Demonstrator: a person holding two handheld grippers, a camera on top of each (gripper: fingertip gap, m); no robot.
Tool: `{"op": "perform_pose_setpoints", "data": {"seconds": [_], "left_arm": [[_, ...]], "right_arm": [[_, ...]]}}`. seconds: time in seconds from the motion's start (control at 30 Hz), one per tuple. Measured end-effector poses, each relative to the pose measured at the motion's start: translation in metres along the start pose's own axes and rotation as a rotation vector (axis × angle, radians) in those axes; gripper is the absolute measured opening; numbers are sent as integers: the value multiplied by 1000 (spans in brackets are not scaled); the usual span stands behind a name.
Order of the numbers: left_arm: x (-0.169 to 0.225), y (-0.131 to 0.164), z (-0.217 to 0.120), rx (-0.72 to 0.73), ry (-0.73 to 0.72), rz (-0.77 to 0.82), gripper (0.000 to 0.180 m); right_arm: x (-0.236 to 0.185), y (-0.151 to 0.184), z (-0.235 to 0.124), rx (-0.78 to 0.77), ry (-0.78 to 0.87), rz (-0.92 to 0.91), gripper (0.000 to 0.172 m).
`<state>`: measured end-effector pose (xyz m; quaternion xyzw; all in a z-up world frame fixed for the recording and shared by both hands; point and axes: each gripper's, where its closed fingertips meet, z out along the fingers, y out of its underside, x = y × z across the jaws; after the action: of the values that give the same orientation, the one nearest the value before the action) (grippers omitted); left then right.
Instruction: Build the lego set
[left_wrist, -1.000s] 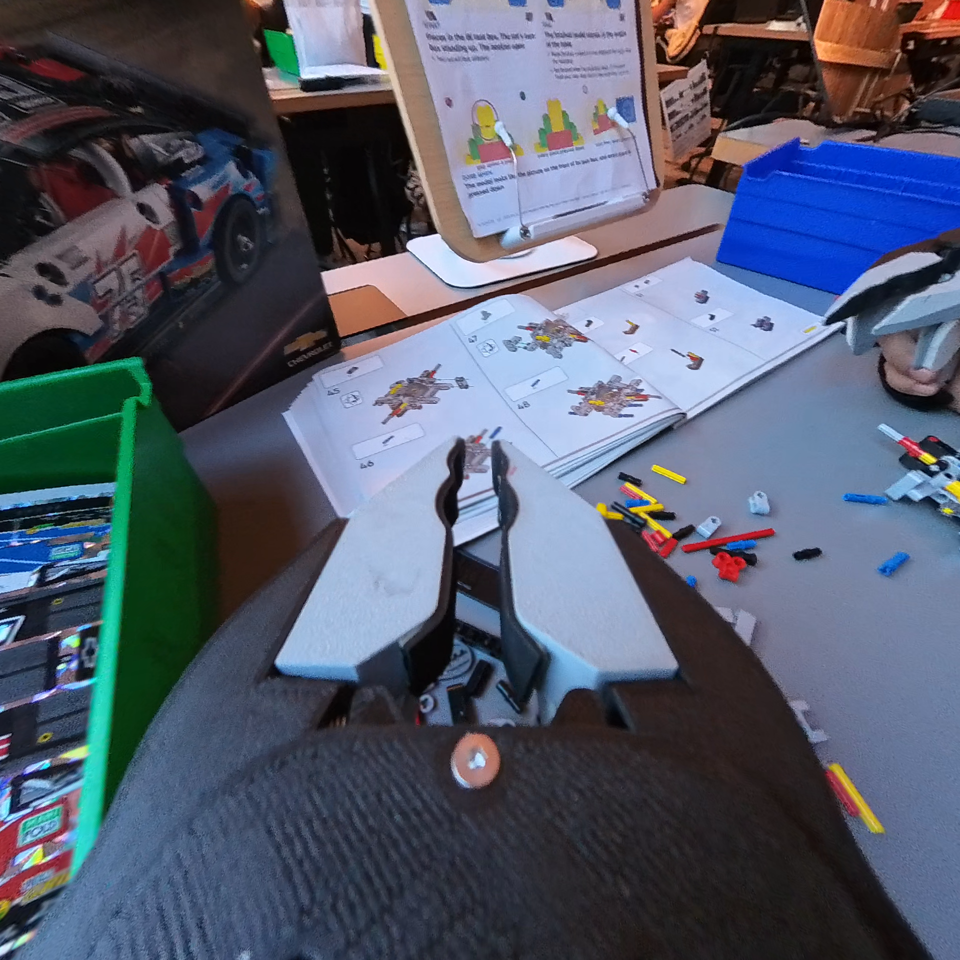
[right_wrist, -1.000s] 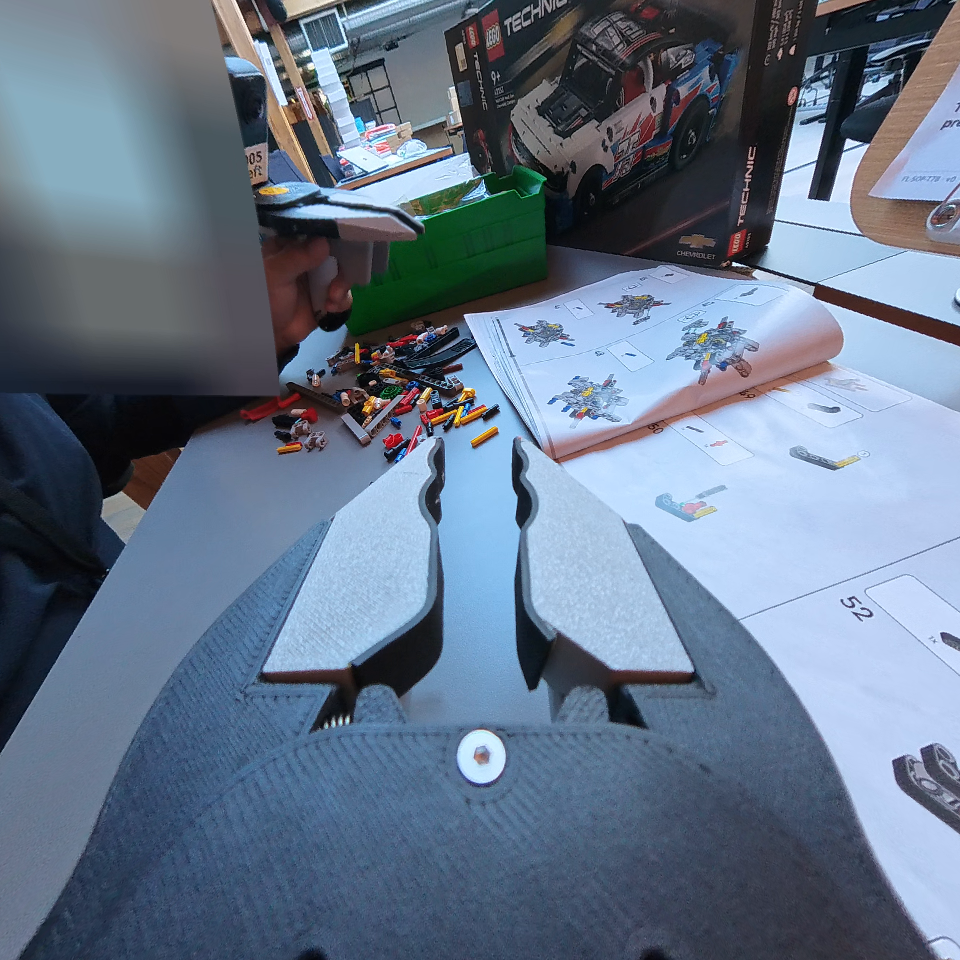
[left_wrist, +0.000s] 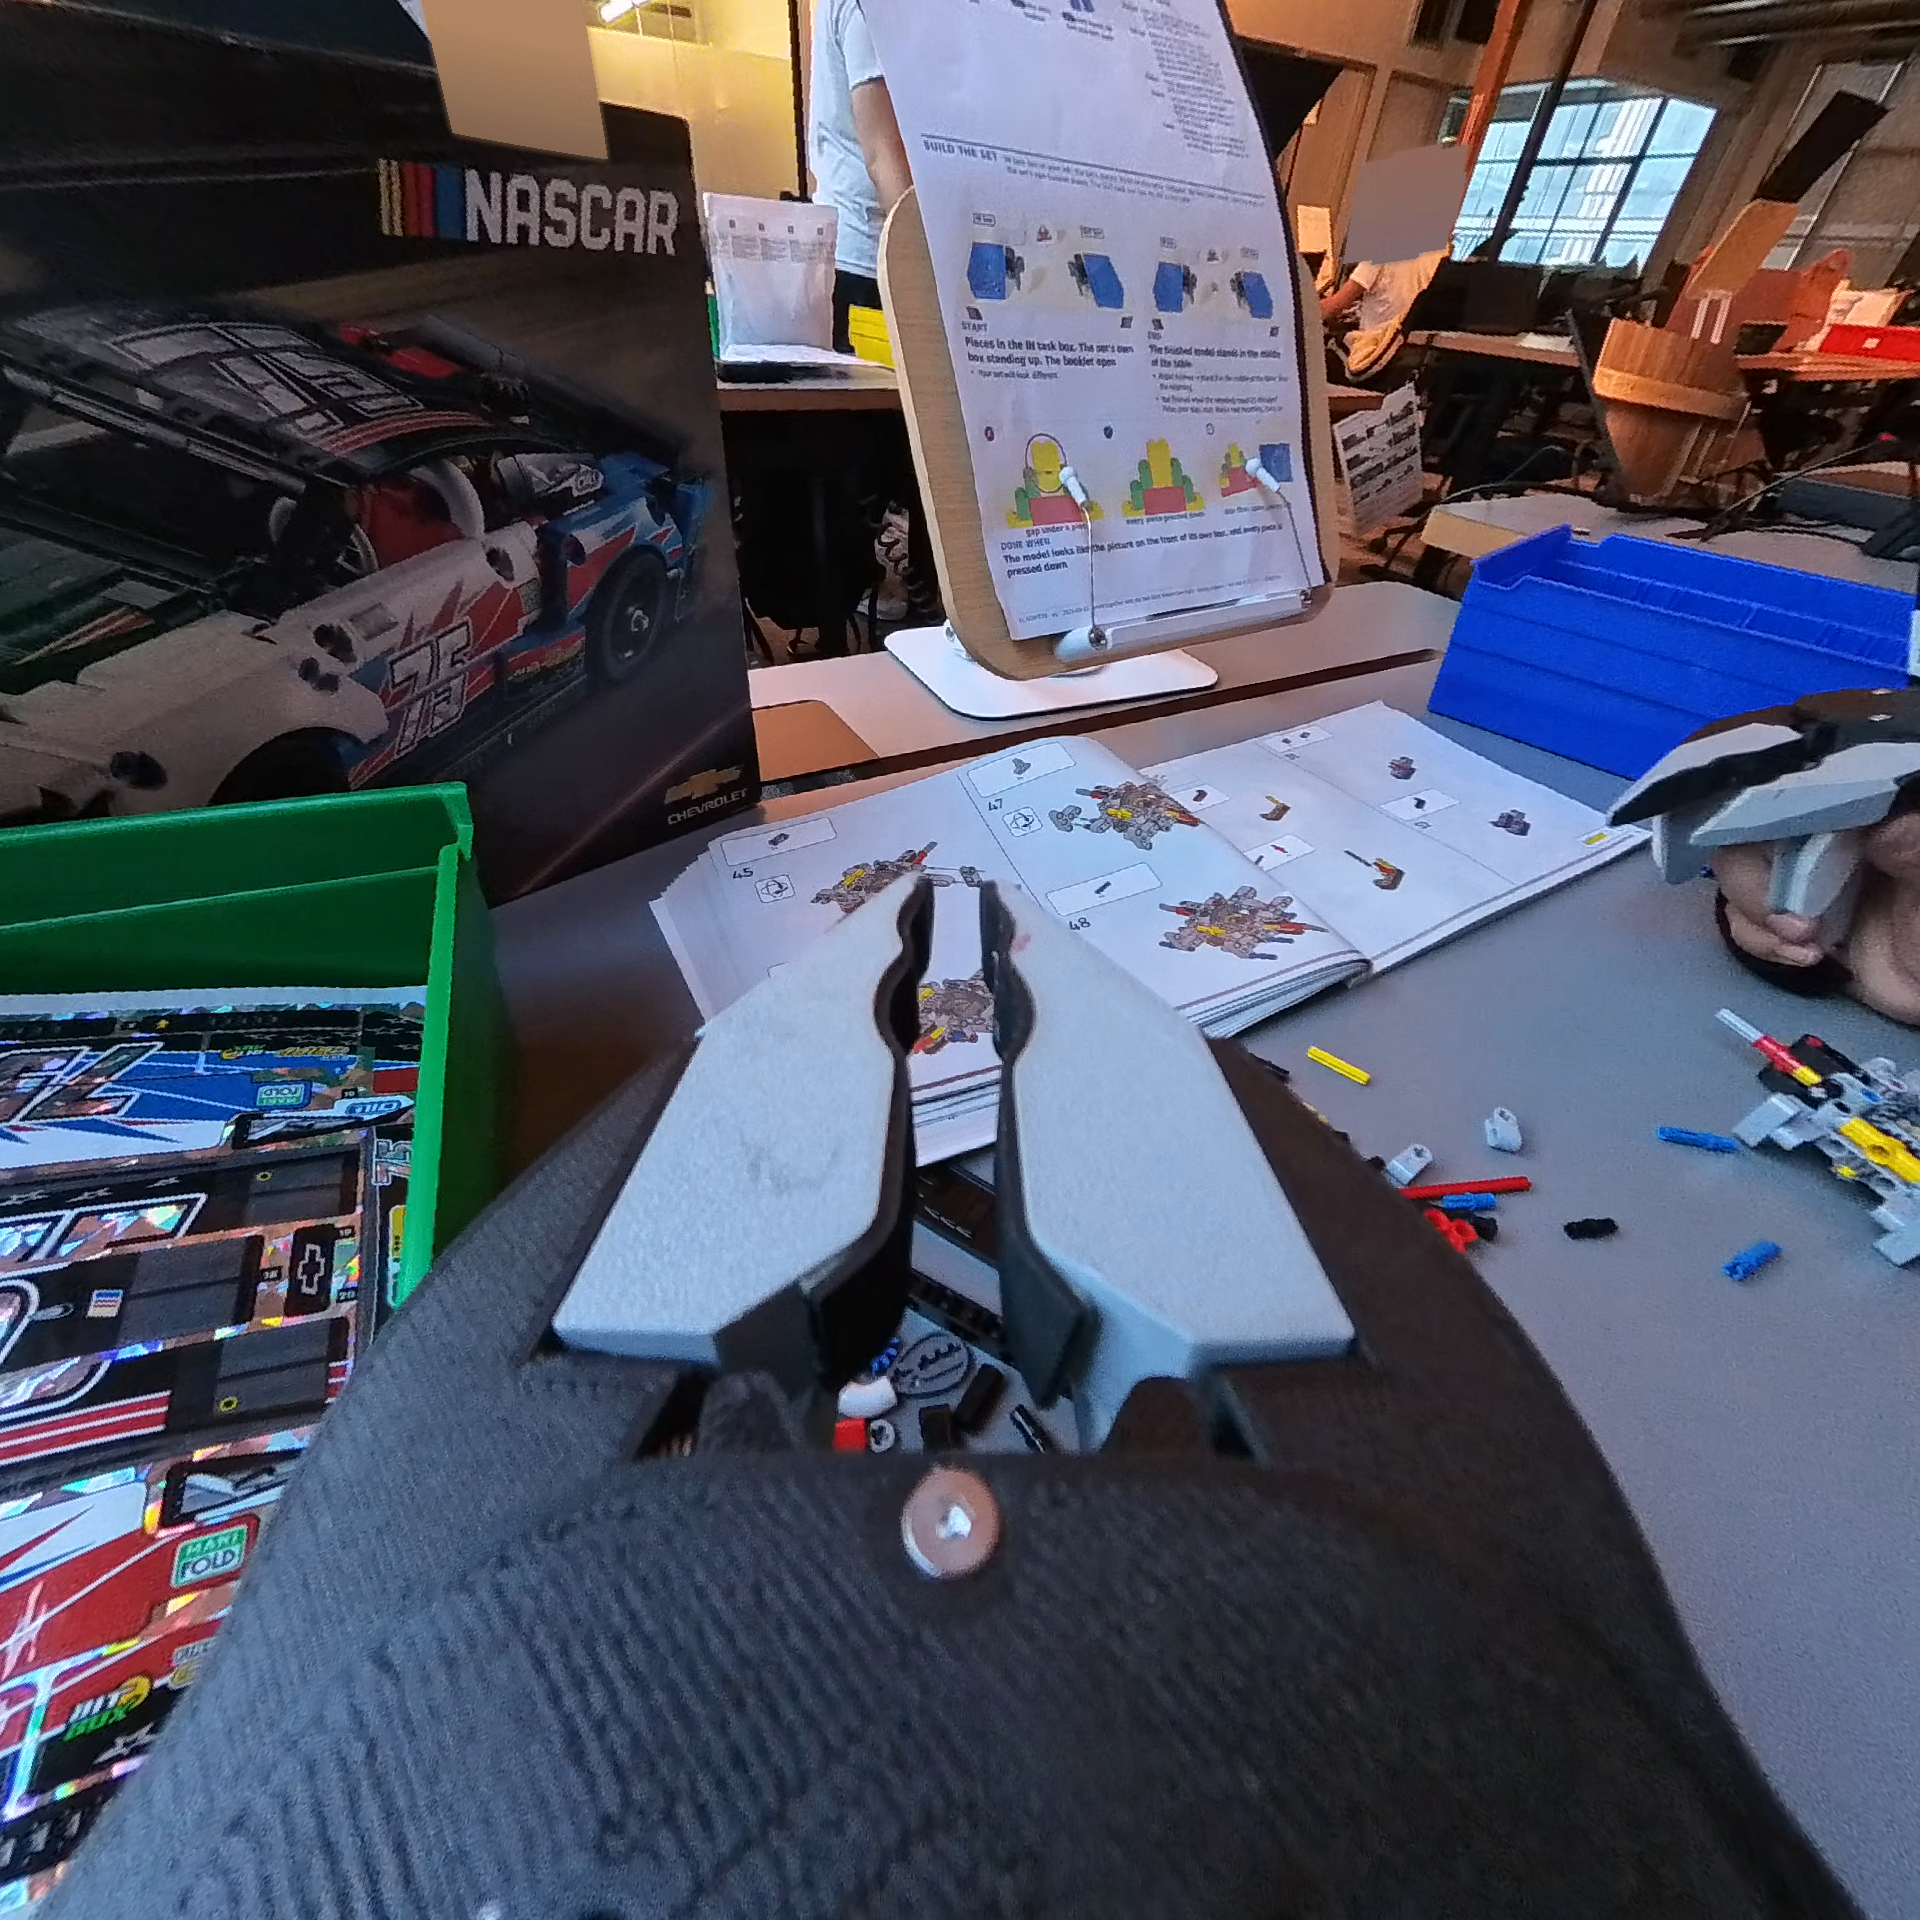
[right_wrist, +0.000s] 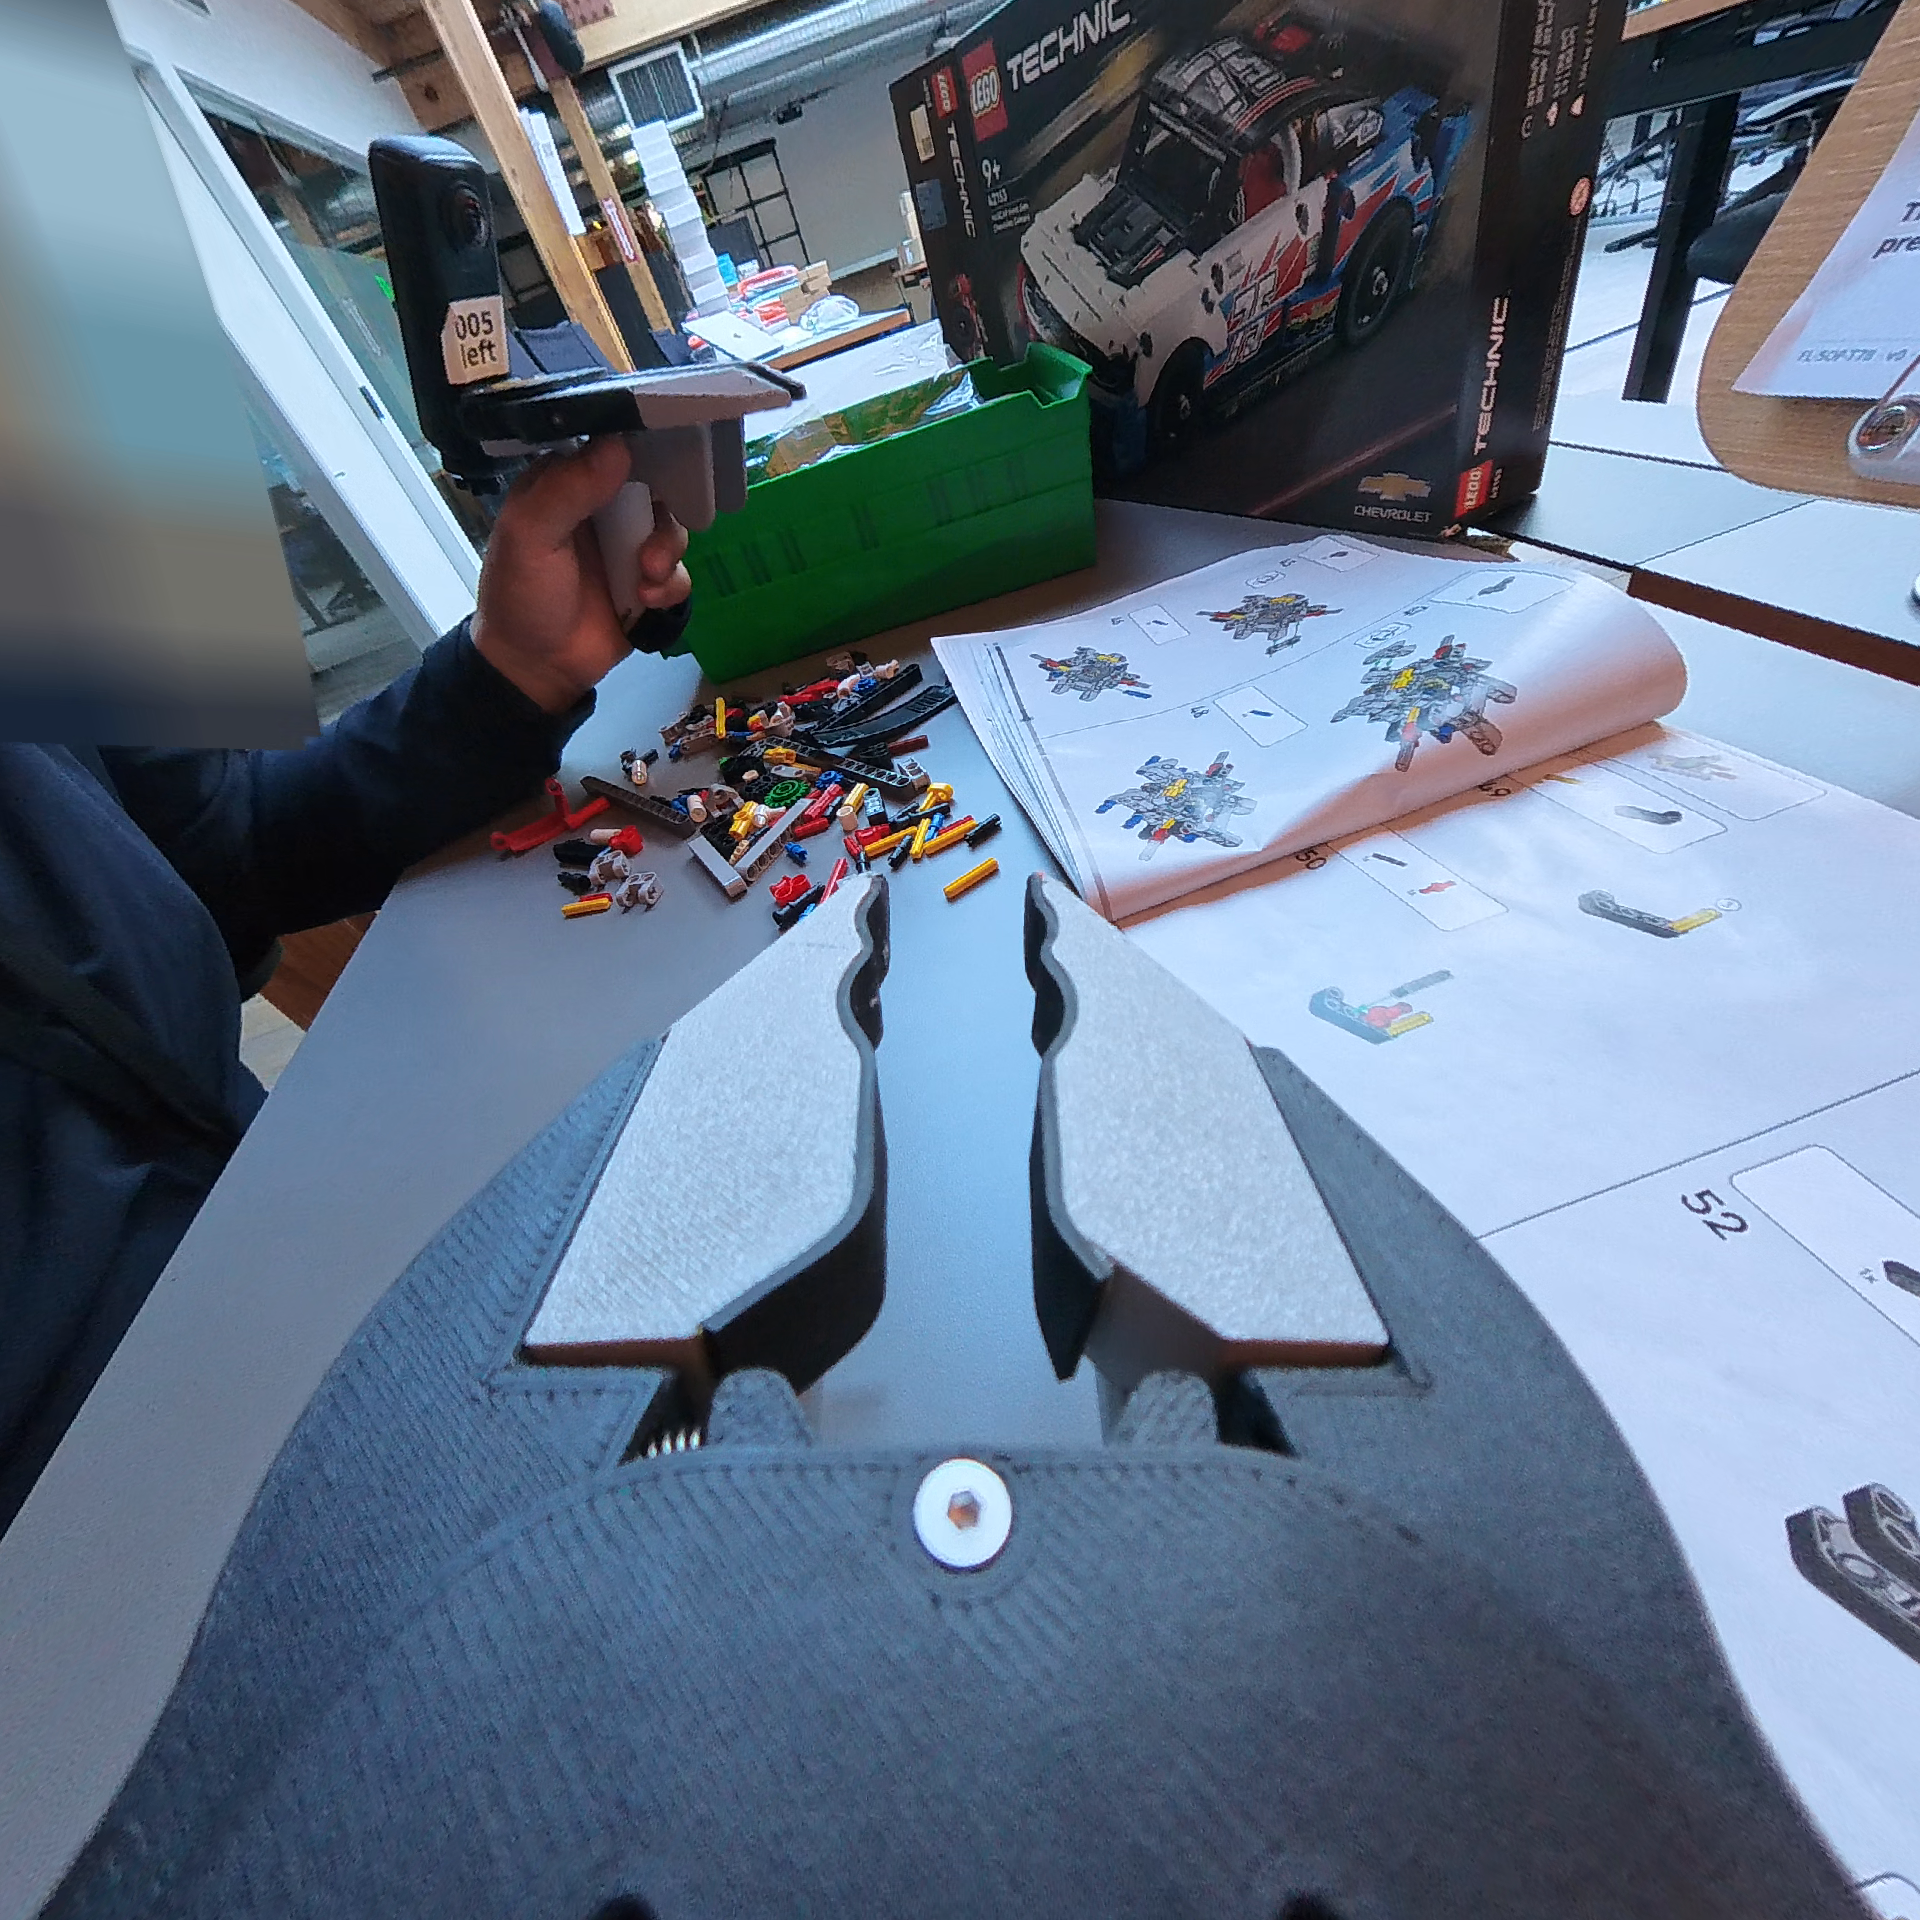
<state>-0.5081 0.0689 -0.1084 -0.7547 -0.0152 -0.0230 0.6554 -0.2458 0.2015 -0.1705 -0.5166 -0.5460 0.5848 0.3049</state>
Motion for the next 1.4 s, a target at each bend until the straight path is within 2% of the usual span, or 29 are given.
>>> {"op": "perform_pose_setpoints", "data": {"seconds": [0.33,0.47,0.83,0.97,1.17,1.4], "left_arm": [[-17,-15,-18,39,-48,59,6],[-6,-15,-17,38,4,65,8],[4,-10,-11,14,-2,133,6],[28,9,5,-64,89,122,9],[53,47,25,-226,151,215,5],[56,46,24,-219,174,198,6]], "right_arm": [[0,0,0,1,-2,2,22],[1,0,1,-2,-2,3,22],[6,-1,3,-4,4,-8,22],[7,-1,4,-7,13,-26,22],[7,1,6,-28,36,-57,22],[8,4,8,-50,55,-68,22]]}}
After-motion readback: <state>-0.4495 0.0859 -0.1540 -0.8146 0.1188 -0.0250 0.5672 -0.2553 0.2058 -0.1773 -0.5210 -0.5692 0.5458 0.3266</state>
